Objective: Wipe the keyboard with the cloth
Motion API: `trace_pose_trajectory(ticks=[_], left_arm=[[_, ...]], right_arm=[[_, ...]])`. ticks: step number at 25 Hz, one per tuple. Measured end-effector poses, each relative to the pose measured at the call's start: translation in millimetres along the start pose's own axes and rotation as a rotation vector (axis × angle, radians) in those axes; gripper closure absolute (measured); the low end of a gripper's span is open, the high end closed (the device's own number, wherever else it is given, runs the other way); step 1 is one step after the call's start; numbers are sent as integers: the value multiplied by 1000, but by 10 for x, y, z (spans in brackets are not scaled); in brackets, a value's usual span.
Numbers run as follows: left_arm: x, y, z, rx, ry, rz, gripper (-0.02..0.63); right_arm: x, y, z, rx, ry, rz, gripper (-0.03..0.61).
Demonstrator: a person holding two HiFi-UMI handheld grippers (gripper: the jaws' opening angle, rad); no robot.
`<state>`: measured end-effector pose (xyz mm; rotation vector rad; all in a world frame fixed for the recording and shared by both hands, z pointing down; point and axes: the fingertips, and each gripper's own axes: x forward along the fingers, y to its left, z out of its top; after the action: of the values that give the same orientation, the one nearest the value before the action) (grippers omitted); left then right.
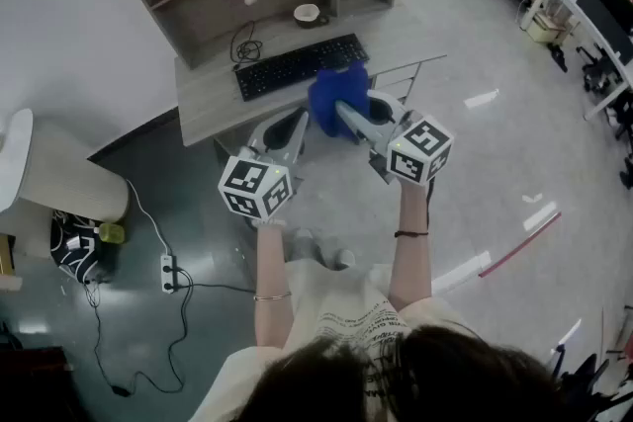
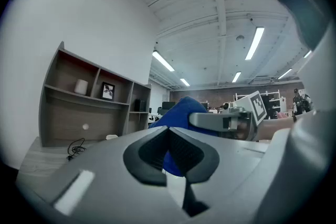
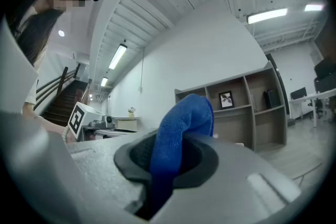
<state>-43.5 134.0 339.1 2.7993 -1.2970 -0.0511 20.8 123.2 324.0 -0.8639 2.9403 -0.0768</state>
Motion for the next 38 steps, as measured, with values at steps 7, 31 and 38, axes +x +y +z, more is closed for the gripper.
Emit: trace_pose_trajectory(ticks=[7,31,38], left_arm=[[-25,-32,-14,-1,0,-4,617],[21,-33,-61,0,40,27,616],[325,218,-161,-32,51,18,617]], right_arm=[[-26,15,3,2,2,-8,526],[-150,-260,-26,76,-32,-64,526],[40,-565,-154,91,-7,-76,526]])
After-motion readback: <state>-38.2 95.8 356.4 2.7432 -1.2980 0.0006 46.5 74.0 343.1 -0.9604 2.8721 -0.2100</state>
